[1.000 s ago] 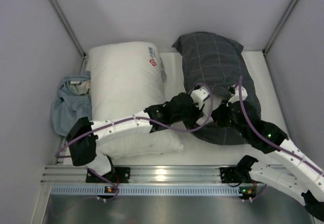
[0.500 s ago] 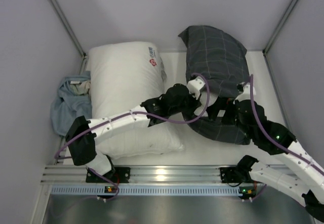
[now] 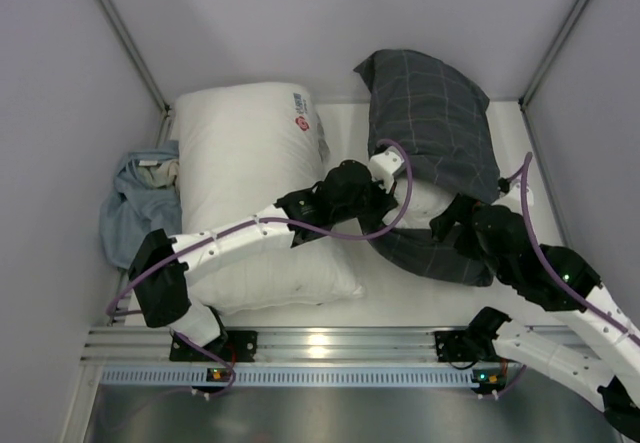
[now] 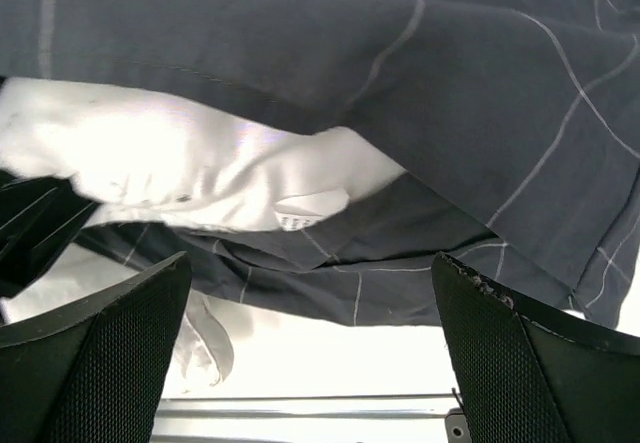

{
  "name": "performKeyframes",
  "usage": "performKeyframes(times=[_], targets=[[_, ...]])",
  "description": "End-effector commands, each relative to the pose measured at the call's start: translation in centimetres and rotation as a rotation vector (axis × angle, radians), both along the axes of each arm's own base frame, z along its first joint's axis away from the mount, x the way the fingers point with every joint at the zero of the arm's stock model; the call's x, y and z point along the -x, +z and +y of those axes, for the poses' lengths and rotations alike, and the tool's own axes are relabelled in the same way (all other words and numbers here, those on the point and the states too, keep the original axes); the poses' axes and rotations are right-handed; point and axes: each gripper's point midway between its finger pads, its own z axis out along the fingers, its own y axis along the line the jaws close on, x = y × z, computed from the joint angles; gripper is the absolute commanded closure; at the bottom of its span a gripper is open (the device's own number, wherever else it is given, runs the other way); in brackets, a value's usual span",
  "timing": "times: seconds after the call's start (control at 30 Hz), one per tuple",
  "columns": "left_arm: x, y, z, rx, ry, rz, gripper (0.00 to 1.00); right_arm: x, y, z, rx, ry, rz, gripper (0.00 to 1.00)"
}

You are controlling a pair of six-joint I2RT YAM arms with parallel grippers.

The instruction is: Remove the pillowcase from the pillow

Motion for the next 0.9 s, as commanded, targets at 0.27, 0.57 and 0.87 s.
performKeyframes(times=[0.27,0.57,0.87], targets=[[0.8,7.1,-0.9,0.194,-0.061,-0.075,1.0,-1.1,-3.5,-2.0,0.086,-0.209,0.078,0.06],[0.7,7.8,-0.2,0.198,-0.049,-0.097,1.0,-2.0,-5.4,-2.0,0.168,-0.225,0.111,0.28],[-5.2,9.9,1.5,0.215,0.127,-0.101,1.0,0.3,-8.6,-1.9,0.113,-0.138,0.148,0.96]])
